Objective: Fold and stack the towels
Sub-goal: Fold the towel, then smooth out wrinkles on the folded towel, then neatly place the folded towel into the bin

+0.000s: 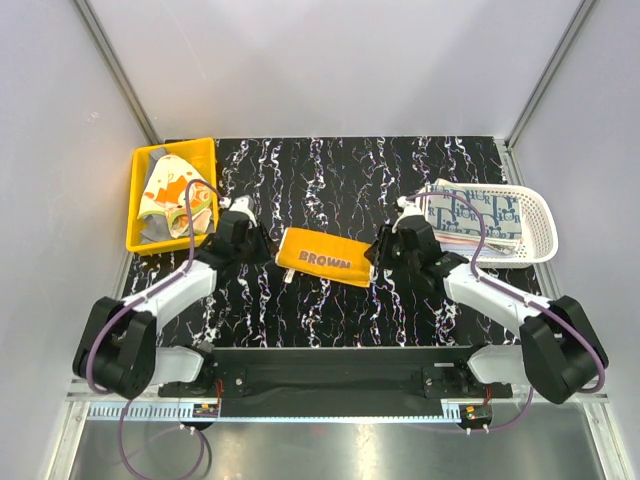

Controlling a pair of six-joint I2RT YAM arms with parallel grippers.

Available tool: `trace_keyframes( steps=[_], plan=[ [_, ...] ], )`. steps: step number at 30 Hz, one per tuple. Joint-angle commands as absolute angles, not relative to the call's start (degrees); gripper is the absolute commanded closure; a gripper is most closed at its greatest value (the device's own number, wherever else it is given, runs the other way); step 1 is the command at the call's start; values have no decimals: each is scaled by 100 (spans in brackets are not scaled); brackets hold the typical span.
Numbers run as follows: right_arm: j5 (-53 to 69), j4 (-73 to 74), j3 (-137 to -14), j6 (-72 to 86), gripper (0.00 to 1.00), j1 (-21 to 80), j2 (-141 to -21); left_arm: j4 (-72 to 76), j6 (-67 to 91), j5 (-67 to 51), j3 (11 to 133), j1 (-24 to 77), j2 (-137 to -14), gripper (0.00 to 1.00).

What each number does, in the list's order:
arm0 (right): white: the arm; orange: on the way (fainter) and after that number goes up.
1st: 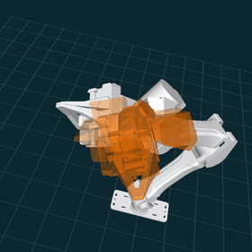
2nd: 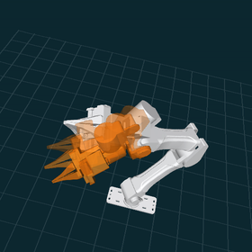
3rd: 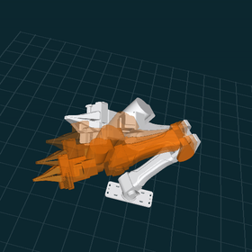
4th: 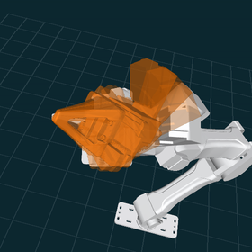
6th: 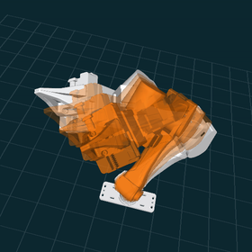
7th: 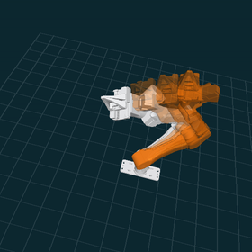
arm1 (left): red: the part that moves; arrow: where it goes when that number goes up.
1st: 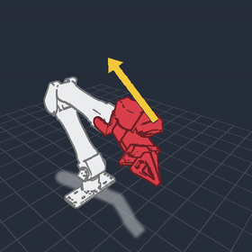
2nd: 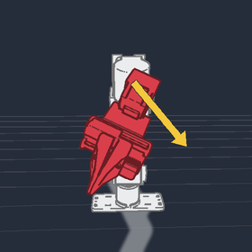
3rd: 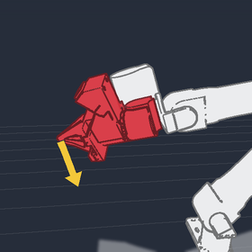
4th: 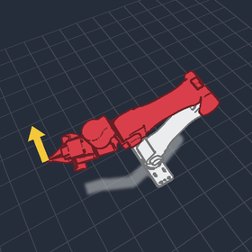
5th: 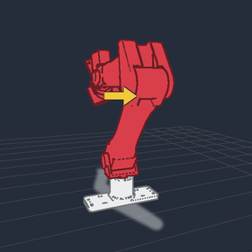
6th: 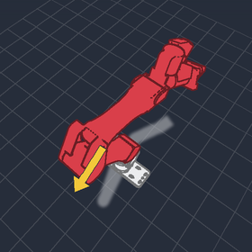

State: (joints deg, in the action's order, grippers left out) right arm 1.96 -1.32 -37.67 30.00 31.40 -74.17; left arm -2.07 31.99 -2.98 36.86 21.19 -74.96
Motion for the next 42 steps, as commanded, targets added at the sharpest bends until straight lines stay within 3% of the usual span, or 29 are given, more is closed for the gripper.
trace_keyframes(
  steps=[1, 14, 27, 34, 42],
  plan=[
    [-105, 289, -4183, 3067, 61, 3199, -7233, -316, 3147, -88, 4033, 2215, -7180, 66],
    [-18, 53, -4140, 3716, 65, 3770, -8462, -430, 3383, 351, 4720, 2751, -9077, 77],
    [-70, -124, -3559, 4008, 66, 3885, -8420, -773, 3551, 720, 4710, 2751, -9273, 81],
    [-948, 1176, -4121, 3841, 52, 3858, -7621, -1361, 3182, 747, 5290, 2838, -8921, 74],
    [-967, 1116, -4665, 3806, 36, 3472, -8339, -1626, 3111, 949, 5739, 3032, -9053, 72]
  ],
)
